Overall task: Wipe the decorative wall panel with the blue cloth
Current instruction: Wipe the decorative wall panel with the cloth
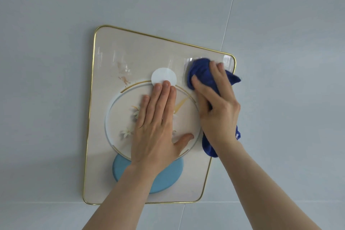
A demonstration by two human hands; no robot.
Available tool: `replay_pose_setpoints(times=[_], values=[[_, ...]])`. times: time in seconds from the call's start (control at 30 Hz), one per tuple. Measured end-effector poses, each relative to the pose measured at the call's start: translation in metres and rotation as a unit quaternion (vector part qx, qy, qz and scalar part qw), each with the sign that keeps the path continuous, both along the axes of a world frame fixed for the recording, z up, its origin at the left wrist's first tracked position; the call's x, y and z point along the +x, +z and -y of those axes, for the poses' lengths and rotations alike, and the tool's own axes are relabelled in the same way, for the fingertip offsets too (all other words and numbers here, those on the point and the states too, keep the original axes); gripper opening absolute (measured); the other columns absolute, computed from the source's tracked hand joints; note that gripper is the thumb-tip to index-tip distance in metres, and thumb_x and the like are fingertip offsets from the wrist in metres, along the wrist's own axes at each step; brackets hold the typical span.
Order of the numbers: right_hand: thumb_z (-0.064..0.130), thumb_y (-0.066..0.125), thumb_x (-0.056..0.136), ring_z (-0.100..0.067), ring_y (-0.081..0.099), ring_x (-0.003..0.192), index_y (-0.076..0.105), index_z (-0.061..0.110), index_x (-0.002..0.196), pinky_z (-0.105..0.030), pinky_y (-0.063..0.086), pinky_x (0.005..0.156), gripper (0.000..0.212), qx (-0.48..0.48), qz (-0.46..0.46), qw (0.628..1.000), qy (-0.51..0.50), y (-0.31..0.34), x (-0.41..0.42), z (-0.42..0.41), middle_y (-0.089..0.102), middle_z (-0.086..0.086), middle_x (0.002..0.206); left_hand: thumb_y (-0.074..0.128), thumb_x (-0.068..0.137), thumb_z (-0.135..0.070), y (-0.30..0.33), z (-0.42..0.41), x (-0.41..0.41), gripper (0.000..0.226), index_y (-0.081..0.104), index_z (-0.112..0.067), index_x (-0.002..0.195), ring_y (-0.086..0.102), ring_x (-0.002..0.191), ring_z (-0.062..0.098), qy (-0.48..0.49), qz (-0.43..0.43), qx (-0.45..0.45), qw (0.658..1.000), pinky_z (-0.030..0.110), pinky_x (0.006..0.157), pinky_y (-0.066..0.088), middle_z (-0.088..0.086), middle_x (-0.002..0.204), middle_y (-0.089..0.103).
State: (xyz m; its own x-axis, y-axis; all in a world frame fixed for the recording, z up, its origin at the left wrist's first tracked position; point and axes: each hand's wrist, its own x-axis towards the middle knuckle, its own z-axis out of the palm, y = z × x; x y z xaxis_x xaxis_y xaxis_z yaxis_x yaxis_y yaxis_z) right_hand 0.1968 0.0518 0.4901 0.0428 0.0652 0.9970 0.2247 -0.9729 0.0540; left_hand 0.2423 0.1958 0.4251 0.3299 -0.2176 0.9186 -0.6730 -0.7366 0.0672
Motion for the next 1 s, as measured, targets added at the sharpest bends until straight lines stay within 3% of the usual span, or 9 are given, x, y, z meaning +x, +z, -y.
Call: replay_pose_setpoints(times=[0.13, 0.2, 0.33, 0.47, 0.63, 0.77, 0.9, 1.0], values=[[0.004, 0.060, 0.101, -0.031, 0.049, 0.143, 0.080, 0.018, 0.113, -0.003, 0.031, 0.103, 0.027, 0.050, 0.045, 0.998, -0.008, 0.032, 0.005, -0.010, 0.060, -0.014, 0.146, 0.061, 0.081, -0.071, 0.000, -0.001, -0.002, 0.117, 0.003, -0.009, 0.163, -0.003, 0.160, 0.022, 0.004, 0.001, 0.006, 1.000, 0.047, 0.130, 0.007, 0.007, 0.173, -0.001], [0.003, 0.059, 0.102, -0.032, 0.050, 0.143, 0.080, 0.017, 0.113, -0.008, 0.035, 0.105, 0.027, 0.049, 0.050, 0.997, -0.015, 0.031, 0.007, -0.012, 0.060, -0.015, 0.146, 0.060, 0.082, -0.071, 0.000, -0.001, -0.002, 0.117, 0.003, -0.009, 0.163, -0.003, 0.161, 0.022, 0.004, 0.003, 0.003, 1.000, 0.047, 0.130, 0.007, 0.007, 0.173, 0.000], [-0.003, 0.063, 0.098, -0.034, 0.054, 0.139, 0.080, 0.013, 0.113, -0.034, 0.053, 0.103, 0.027, -0.004, 0.059, 0.997, -0.047, 0.016, 0.006, -0.009, 0.063, -0.016, 0.142, 0.061, 0.081, -0.071, 0.001, 0.000, -0.002, 0.117, 0.004, -0.009, 0.163, -0.004, 0.160, 0.021, 0.000, 0.000, -0.003, 1.000, 0.046, 0.130, 0.006, 0.007, 0.173, -0.001], [-0.013, 0.070, 0.087, -0.034, 0.059, 0.134, 0.081, 0.013, 0.110, -0.038, 0.057, 0.100, 0.037, -0.059, 0.029, 0.996, -0.063, -0.011, -0.002, -0.004, 0.067, -0.015, 0.136, 0.063, 0.080, -0.070, 0.002, 0.000, -0.003, 0.118, 0.004, -0.009, 0.163, -0.004, 0.160, 0.022, 0.005, 0.000, -0.005, 1.000, 0.045, 0.130, 0.005, 0.007, 0.173, 0.000], [-0.016, 0.073, 0.078, -0.032, 0.067, 0.125, 0.082, 0.016, 0.103, -0.036, 0.062, 0.072, 0.041, -0.071, -0.002, 0.992, -0.106, -0.016, -0.016, -0.011, 0.073, -0.013, 0.127, 0.066, 0.080, -0.068, 0.004, -0.001, -0.008, 0.119, 0.004, -0.008, 0.162, -0.004, 0.160, 0.022, 0.011, -0.008, 0.000, 1.000, 0.046, 0.130, 0.007, 0.008, 0.173, -0.001], [-0.018, 0.071, 0.070, -0.033, 0.070, 0.120, 0.081, 0.014, 0.096, -0.037, 0.057, 0.049, 0.043, -0.106, -0.060, 0.983, -0.140, -0.030, -0.031, -0.013, 0.074, -0.015, 0.124, 0.074, 0.074, -0.063, 0.008, -0.007, -0.014, 0.125, 0.006, -0.008, 0.162, -0.002, 0.161, 0.023, 0.014, -0.019, 0.019, 1.000, 0.045, 0.130, 0.009, 0.008, 0.173, 0.002], [-0.019, 0.072, 0.056, -0.032, 0.072, 0.104, 0.079, 0.012, 0.089, -0.032, 0.051, 0.042, 0.045, -0.123, -0.121, 0.969, -0.176, -0.029, -0.041, -0.018, 0.074, -0.015, 0.117, 0.077, 0.070, -0.060, 0.012, -0.018, -0.021, 0.129, 0.002, -0.008, 0.162, -0.003, 0.160, 0.023, 0.020, -0.028, 0.055, 0.998, 0.044, 0.130, 0.013, 0.008, 0.173, 0.000], [-0.016, 0.075, 0.049, -0.030, 0.070, 0.088, 0.073, 0.011, 0.072, -0.029, 0.044, 0.039, 0.035, -0.131, -0.180, 0.953, -0.205, -0.028, -0.051, -0.023, 0.072, -0.011, 0.100, 0.081, 0.067, -0.059, 0.016, -0.025, -0.030, 0.132, 0.006, -0.007, 0.162, 0.000, 0.161, 0.025, 0.009, -0.040, 0.068, 0.997, 0.045, 0.129, 0.018, 0.010, 0.173, 0.003]])
